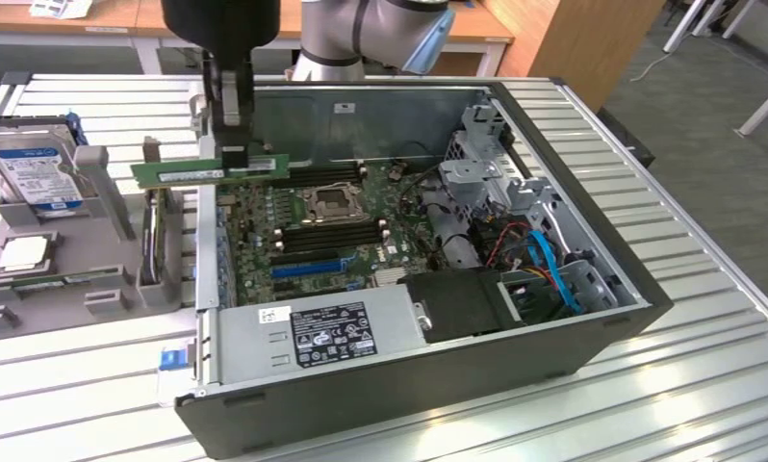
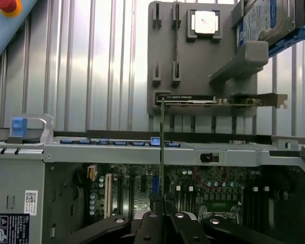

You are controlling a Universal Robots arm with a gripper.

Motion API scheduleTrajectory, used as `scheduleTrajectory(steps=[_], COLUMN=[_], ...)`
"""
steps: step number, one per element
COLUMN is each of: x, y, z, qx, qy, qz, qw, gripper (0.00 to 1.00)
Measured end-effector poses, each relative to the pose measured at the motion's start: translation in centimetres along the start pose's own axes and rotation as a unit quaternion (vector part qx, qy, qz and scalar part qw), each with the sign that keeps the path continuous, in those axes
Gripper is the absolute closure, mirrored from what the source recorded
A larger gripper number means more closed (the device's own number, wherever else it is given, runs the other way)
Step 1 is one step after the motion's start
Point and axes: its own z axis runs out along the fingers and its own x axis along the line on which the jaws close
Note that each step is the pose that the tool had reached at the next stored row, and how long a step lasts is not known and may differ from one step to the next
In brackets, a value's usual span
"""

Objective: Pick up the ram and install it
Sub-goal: 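Pick up the ram and move it above insertion slot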

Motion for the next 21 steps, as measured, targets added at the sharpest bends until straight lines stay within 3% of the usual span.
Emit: scheduleTrajectory(steps=[21], x=[0.0], y=[-3.82], z=[-0.17], qx=[0.0000], qy=[0.0000], qz=[0.000], qw=[1.0000], gripper=[0.88])
